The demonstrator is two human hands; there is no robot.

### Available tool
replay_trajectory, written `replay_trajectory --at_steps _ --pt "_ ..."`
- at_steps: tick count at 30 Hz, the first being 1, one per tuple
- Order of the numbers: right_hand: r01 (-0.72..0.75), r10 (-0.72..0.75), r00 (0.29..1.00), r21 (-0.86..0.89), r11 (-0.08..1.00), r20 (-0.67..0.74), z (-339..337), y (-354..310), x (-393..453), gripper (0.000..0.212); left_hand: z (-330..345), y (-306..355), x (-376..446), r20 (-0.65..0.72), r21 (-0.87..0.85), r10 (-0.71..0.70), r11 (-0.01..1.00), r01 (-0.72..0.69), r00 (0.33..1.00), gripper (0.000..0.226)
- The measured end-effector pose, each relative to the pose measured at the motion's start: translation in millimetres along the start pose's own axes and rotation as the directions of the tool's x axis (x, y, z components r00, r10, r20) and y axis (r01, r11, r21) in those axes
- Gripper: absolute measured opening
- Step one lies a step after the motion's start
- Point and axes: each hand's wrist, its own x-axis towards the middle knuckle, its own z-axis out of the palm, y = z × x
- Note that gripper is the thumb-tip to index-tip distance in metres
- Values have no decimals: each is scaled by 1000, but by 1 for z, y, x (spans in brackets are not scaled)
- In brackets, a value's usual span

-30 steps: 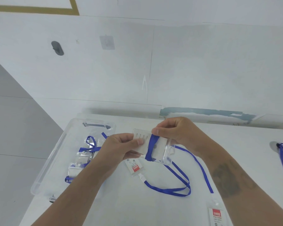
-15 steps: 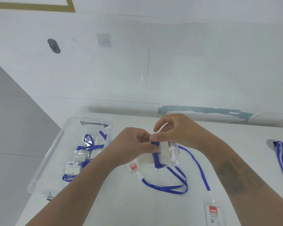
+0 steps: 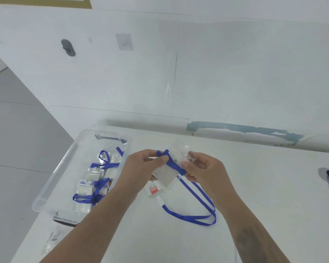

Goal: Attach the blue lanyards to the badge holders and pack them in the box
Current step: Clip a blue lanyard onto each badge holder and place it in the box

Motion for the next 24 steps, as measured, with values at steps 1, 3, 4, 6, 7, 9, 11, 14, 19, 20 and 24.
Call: replay_trajectory --at_steps 1,3,4,6,7,9,11,14,19,20,24 --pt "2 -2 1000 -3 1000 16 1 1 1 32 -2 0 0 -1 14 -3 1000 3 1000 14" --pt "-4 5 999 -12 1000 52 3 2 3 32 -7 -2 0 11 32 -27 999 27 1000 11" --pt "-10 11 997 -18 1000 70 5 2 5 31 -10 -3 0 24 28 -37 999 36 999 10" --pt "-19 22 994 -33 999 107 11 -1 7 29 -19 -5 1 60 10 -43 999 43 997 13" --pt "-25 29 992 -34 999 122 18 -2 9 27 -26 -5 2 70 6 -45 999 45 997 15" --pt "-41 44 990 -26 999 133 30 -6 11 23 -39 -5 3 96 -3 -42 999 42 995 14" --pt "-47 46 992 1 999 115 44 -8 11 22 -53 -5 6 113 -25 -32 999 35 993 12" --pt "-46 43 998 64 997 39 78 -11 8 20 -88 -8 9 144 -50 -23 998 31 989 13" --pt "-24 35 995 120 992 -91 138 -21 -1 22 -146 -9 18 182 -64 -11 998 23 983 10" --pt "-19 34 993 129 991 -116 147 -22 -2 22 -153 -10 20 177 -72 -11 997 25 984 10" --pt "2 22 976 109 994 -219 209 -27 -9 17 -204 -18 27 194 -81 -41 995 58 980 10"
